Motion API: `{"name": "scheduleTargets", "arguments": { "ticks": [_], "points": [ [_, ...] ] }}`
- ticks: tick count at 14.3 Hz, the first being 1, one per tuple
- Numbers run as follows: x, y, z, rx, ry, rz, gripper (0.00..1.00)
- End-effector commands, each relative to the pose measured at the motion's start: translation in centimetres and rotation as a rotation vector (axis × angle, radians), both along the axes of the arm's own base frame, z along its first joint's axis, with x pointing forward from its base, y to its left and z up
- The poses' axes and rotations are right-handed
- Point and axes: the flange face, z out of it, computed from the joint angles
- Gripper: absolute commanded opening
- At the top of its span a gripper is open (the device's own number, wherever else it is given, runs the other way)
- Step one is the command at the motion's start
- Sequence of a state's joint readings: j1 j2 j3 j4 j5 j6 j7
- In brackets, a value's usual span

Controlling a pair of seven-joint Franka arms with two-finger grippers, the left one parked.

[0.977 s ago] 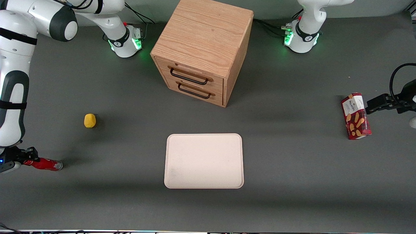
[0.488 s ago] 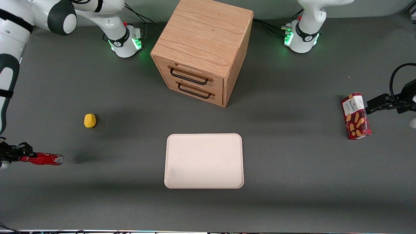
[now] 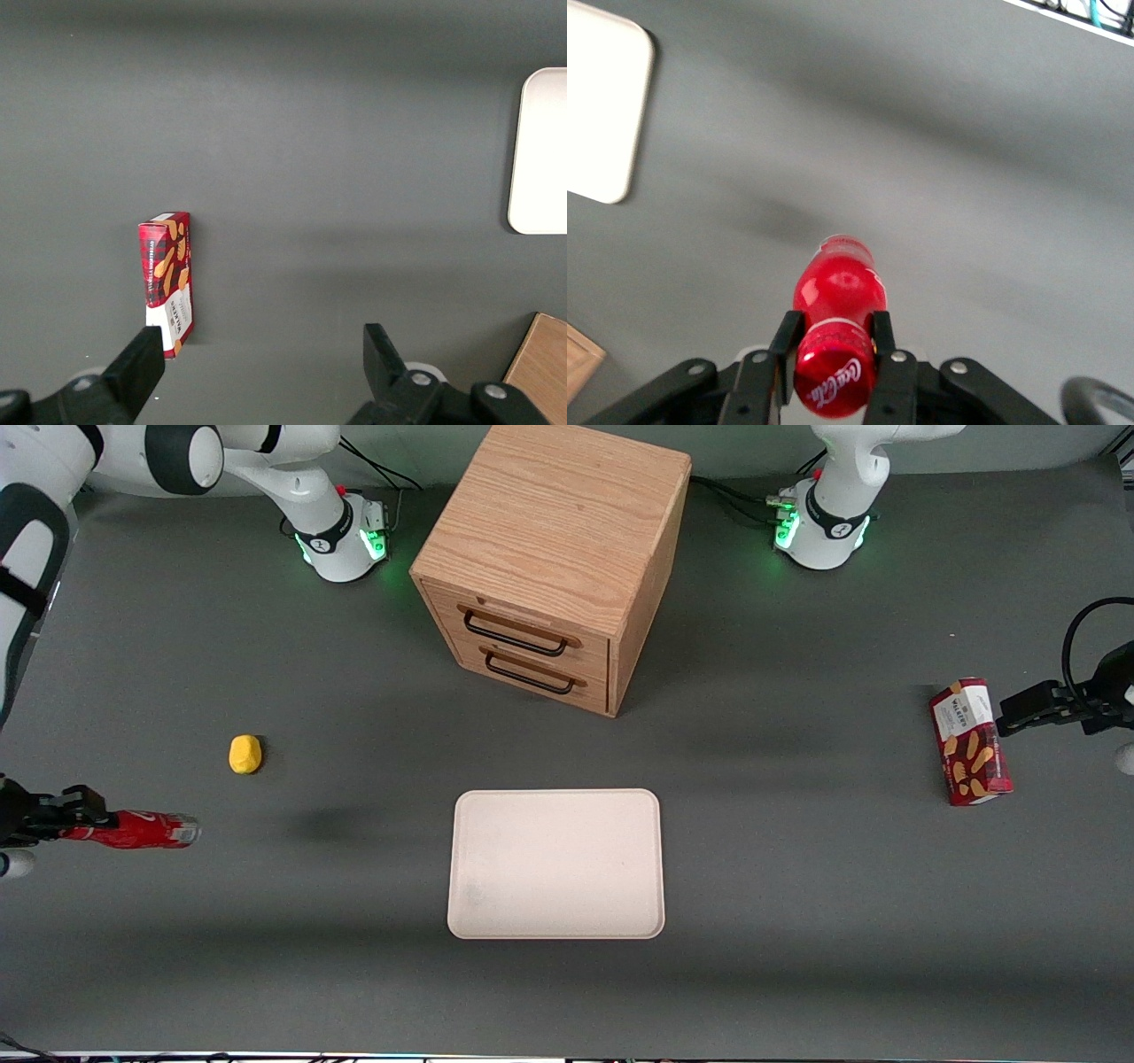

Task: Place coke bottle on tray
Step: 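Lift the bottle and carry it with the right gripper toward the white tray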

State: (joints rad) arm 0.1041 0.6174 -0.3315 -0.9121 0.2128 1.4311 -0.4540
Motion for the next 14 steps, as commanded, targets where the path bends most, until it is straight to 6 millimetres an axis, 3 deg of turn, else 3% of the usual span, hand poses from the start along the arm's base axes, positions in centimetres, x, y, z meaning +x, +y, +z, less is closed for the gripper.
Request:
{"name": "scheduleTargets", "arguments": {
  "ticks": [1,5,7,9,11,14],
  "points": [
    [-0.7,6.6,3.1,0.017,-0.016,-0.069,0.00],
    [-1.2,16.4,5.1,0.087,-0.055,-0.197,0.00],
    [-1.5,22.6,4.6,0.037,-0.111,-0.169,0.00],
    [-1.3,27.0,3.0,0.032,-0.150,-0.191,0.00],
    [0.0,28.8,0.7,0.075,-0.174,-0.195,0.00],
    [2.0,31.2,-4.8,0.107,-0.194,-0.171,0.00]
  ]
}}
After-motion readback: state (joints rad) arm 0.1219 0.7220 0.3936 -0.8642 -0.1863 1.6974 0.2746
